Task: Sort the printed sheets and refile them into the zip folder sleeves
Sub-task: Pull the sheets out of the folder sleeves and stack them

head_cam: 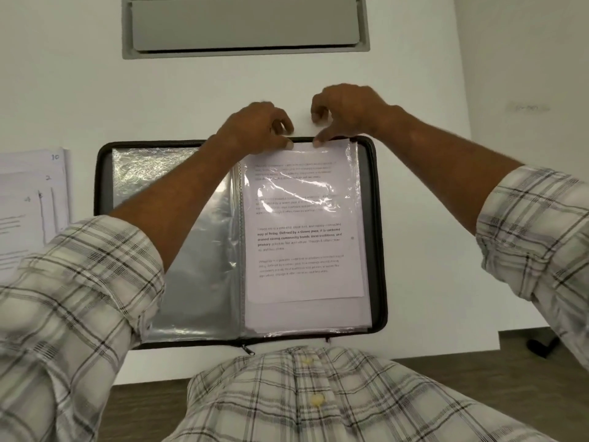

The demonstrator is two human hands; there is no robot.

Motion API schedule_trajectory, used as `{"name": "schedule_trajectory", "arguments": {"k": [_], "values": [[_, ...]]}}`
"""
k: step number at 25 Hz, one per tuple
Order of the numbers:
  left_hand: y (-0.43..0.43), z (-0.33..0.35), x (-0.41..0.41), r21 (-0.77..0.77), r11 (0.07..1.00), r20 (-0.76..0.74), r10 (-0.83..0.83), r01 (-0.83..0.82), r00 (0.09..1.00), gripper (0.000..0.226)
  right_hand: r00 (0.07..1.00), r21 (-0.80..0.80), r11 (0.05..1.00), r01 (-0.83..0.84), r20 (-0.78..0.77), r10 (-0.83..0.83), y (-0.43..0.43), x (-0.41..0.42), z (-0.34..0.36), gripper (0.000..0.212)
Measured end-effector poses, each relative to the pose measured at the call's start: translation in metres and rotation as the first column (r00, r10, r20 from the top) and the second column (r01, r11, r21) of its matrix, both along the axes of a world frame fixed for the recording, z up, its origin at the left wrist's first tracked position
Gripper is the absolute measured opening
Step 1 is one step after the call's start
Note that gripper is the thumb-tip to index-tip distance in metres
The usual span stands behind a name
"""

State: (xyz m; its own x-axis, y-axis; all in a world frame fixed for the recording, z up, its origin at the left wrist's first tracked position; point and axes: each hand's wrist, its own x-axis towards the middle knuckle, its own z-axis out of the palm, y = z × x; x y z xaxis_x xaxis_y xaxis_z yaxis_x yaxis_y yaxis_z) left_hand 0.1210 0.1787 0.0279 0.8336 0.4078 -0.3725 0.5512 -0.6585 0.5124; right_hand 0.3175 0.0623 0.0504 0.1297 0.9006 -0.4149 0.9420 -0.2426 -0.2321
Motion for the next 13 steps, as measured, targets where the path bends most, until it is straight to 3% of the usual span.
{"name": "schedule_trajectory", "arguments": {"k": [3,7,13], "values": [[0.004,0.000,-0.003,-0.082,0.994,-0.029,-0.072,0.070,0.997,0.050,0.990,-0.120,0.993,0.021,-0.137,-0.037,-0.004,0.004,-0.005,0.058],[0.010,-0.005,-0.002,-0.105,0.990,-0.036,-0.095,0.091,0.995,0.057,0.983,-0.177,0.983,-0.044,-0.186,0.011,-0.004,0.004,-0.013,0.060],[0.014,-0.011,-0.004,-0.076,0.993,0.044,-0.089,0.092,0.995,0.031,0.967,-0.177,0.984,-0.025,-0.255,-0.021,0.006,0.013,-0.017,0.037]]}}
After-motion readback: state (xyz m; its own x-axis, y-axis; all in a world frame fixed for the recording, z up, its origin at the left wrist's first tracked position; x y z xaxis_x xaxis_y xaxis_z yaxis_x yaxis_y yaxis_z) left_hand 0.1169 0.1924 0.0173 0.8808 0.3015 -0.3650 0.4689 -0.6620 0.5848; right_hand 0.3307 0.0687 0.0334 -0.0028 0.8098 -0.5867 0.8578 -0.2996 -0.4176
